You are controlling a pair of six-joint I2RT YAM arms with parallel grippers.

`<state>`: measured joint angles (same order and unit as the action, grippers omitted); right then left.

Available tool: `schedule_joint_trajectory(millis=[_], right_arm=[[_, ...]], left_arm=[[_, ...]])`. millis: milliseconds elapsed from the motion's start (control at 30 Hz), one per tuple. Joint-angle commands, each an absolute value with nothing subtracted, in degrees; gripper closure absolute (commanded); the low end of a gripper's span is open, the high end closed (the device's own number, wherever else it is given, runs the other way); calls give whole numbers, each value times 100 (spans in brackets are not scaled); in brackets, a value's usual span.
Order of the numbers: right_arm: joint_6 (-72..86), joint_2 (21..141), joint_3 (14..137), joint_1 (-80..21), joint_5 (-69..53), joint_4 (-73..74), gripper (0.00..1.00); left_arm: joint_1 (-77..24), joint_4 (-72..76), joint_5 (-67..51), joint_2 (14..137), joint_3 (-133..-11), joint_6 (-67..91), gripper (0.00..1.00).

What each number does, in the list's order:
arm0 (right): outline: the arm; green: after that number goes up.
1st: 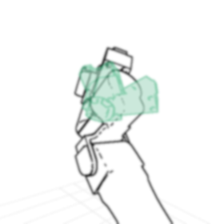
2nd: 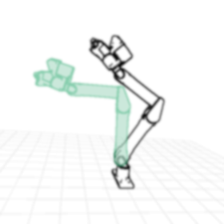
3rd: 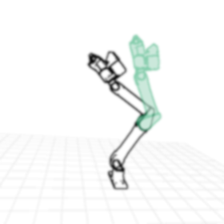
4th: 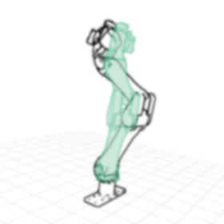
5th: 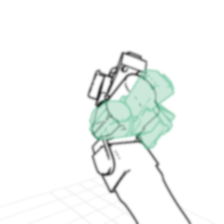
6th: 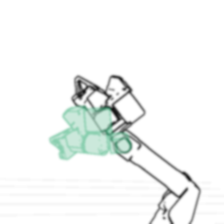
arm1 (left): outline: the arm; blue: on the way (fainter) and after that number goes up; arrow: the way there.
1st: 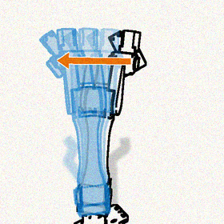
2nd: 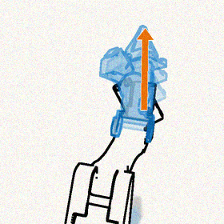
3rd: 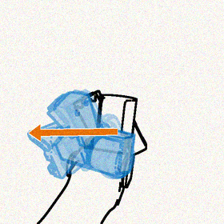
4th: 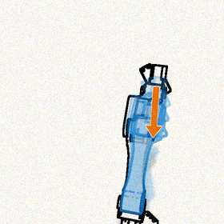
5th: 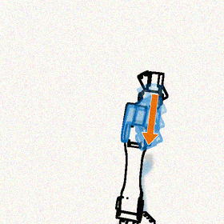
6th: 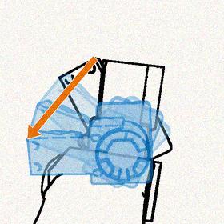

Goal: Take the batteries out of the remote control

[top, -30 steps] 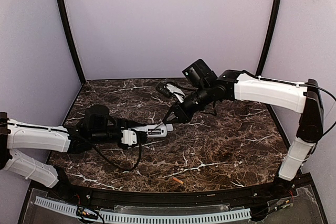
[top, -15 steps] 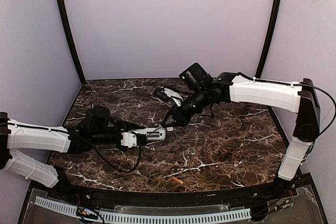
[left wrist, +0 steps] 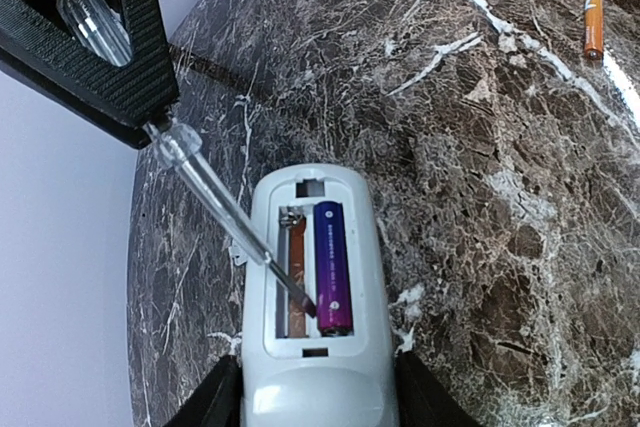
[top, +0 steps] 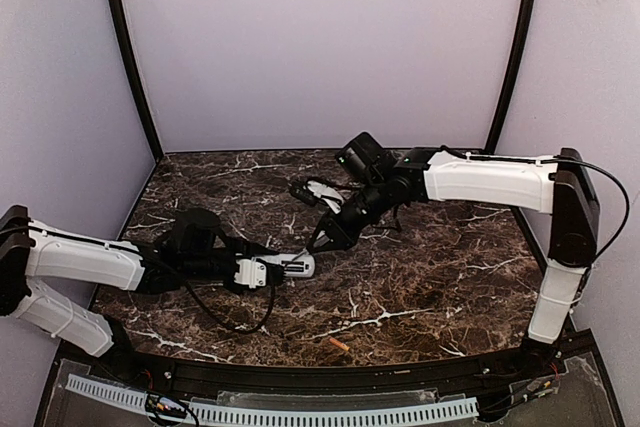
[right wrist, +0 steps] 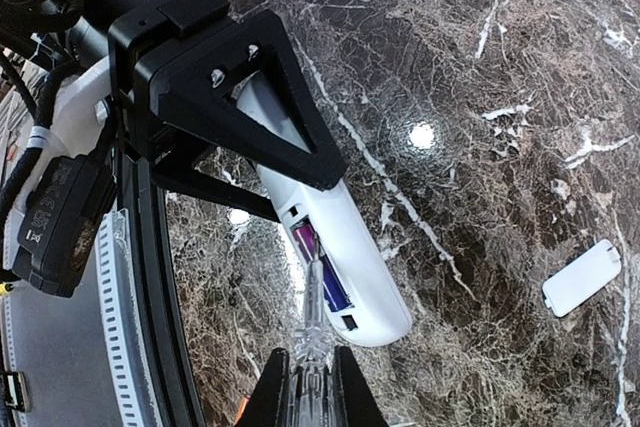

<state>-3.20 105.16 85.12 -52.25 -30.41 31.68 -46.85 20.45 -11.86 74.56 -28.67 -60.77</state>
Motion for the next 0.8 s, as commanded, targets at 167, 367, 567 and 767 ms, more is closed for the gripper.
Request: schedule_joint_trajectory(millis=[167, 367, 567, 767], right_arm=[[-465, 10842, 8287, -5308, -3251, 3134, 100], [-500, 10975, 8238, -5306, -3363, 3061, 100], [-553, 11107, 8259, -5299, -3440, 3048, 100], [-572, 11221, 8270, -5300, -3493, 3030, 100]], left_arm=[[-4711, 2450, -1203, 7660, -2887, -6134, 100], [-4711, 2422, -1189, 7822, -2923, -6141, 100], [-4711, 2398, -1082, 7951, -2926, -6179, 100], [-4711, 2353, -1026, 8016, -2954, -6229, 100]])
